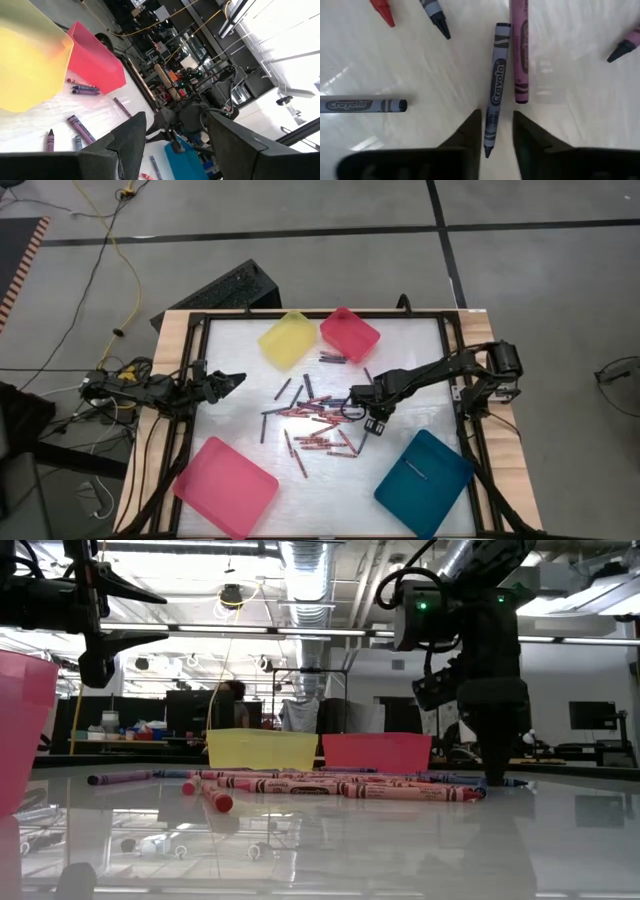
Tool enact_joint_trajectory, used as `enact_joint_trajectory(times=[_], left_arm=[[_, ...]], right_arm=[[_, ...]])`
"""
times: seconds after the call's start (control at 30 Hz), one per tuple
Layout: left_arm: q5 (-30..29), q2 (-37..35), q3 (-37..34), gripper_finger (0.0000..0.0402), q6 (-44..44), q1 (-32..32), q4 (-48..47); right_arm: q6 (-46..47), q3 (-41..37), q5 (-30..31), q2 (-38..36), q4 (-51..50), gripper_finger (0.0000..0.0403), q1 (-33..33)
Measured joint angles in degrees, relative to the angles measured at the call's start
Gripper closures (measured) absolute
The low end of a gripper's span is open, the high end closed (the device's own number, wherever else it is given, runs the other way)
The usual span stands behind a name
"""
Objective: Sort crayons
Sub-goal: Put the blue crayon into the blue bin
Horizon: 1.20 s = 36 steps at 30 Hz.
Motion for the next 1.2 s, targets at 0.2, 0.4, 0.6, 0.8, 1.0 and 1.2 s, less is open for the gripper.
enact_joint_trajectory(times=[0.2,0.4,0.6,0.8,1.0,1.2], left_arm=[[0.0,0.0,0.0,0.0203,0.0,0.0,-0.2],[0.0,0.0,0.0,0.0203,-0.4,0.0,-1.2],[0.0,0.0,0.0,0.0203,-0.5,0.0,-1.1],[0.0,0.0,0.0,0.0203,-0.5,0.0,-1.1],[0.0,0.0,0.0,0.0203,-0.6,0.0,-1.1],[0.0,0.0,0.0,0.0203,-0.6,0.0,-1.1]], right_arm=[[0.3,-0.1,0.0,-1.2,0.0,0.0395,0.1],[2.8,-0.4,0.0,-4.4,-0.4,0.0396,0.1],[6.6,-0.4,0.0,-10.9,-0.7,0.04,1.5],[11.1,-0.3,0.0,-18.7,-0.8,0.04,4.9],[16.5,-0.3,-1.5,-24.7,-1.3,0.0401,10.4],[26.5,-0.3,-5.3,-27.8,-1.1,0.0401,21.7]])
